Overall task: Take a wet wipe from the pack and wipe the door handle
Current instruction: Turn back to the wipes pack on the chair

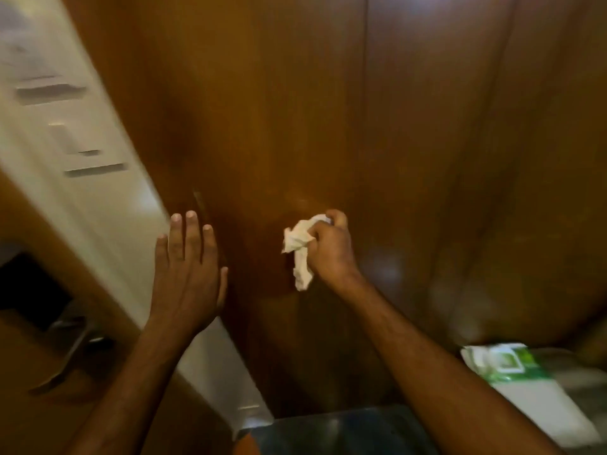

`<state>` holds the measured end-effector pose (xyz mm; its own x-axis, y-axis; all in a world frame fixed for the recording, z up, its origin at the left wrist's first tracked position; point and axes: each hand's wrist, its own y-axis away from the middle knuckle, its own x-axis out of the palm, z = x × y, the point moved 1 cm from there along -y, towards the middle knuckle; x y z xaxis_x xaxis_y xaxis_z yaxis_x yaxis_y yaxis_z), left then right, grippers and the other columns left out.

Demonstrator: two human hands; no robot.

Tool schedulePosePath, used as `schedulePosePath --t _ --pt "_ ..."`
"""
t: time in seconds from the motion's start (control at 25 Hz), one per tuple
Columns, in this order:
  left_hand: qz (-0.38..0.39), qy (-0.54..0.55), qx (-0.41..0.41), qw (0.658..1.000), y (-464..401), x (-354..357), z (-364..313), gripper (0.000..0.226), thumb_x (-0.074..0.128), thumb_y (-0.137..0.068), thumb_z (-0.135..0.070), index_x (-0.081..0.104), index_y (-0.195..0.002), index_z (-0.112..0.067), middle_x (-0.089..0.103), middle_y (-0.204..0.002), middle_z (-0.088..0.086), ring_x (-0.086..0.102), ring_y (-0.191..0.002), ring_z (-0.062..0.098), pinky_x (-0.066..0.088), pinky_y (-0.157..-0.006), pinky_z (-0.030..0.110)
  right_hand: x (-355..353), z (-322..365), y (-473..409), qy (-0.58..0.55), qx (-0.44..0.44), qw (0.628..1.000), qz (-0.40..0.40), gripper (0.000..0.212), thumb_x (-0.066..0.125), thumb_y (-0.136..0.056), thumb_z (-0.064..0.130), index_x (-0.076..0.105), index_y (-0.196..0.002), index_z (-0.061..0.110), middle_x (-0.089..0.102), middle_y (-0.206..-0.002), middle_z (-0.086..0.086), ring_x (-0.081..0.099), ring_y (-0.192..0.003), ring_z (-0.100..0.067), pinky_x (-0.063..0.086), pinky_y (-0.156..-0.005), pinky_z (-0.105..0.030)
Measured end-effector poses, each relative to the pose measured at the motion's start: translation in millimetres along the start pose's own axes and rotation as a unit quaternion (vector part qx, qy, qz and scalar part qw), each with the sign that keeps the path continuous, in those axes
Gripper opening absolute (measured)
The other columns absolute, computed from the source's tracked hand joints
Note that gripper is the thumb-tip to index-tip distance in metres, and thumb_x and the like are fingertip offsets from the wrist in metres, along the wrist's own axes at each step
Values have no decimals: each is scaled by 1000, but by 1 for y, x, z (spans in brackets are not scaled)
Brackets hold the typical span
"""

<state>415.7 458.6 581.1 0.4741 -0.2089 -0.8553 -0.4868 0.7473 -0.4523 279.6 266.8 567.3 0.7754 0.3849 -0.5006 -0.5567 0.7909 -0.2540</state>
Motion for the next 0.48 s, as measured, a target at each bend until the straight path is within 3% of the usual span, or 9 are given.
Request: schedulePosePath --t 0.08,0.16,0.24,0.28,0.4,0.48 --pt "0 49 65 997 -28 8 -70 71 51 -88 -33 40 -143 10 25 -156 41 22 -145 57 31 -110 68 -65 -32 -1 49 -20 997 -55 12 65 -80 12 69 -85 1 55 -128 -16 53 -112 -29 39 -85 -20" --pt "6 74 112 991 -46 21 -136 72 47 -85 -36 43 -141 9 28 -153 43 26 -142 59 35 -105 69 -123 -68 2 58 -12 991 -118 16 67 -76 22 67 -72 6 67 -106 -11 58 -96 -25 48 -75 -26" --pt "32 121 156 980 -53 29 -206 68 50 -88 -34 42 -141 7 30 -152 41 29 -141 56 38 -103 70 -173 -120 8 -19 61 983 -175 9 65 -79 24 60 -80 16 64 -82 2 60 -73 -11 46 -51 -13" --pt "48 142 230 962 -66 49 -306 68 55 -88 -33 41 -142 6 32 -152 40 30 -141 55 39 -103 69 -231 -198 11 -49 141 962 -227 8 61 -82 20 56 -88 19 61 -82 5 60 -72 -8 44 -46 -10" --pt "148 184 270 933 -65 76 -418 69 57 -88 -32 41 -145 5 35 -153 37 34 -142 52 42 -104 65 -276 -320 18 -141 273 906 -289 25 49 -85 -1 55 -103 15 64 -96 -6 65 -85 -22 55 -64 -28" --pt "168 189 257 933 -46 90 -428 69 49 -92 -35 38 -149 3 33 -156 33 32 -145 48 41 -109 60 -273 -344 40 -148 316 888 -298 27 49 -87 -2 60 -109 6 63 -96 -9 63 -84 -22 52 -69 -32"
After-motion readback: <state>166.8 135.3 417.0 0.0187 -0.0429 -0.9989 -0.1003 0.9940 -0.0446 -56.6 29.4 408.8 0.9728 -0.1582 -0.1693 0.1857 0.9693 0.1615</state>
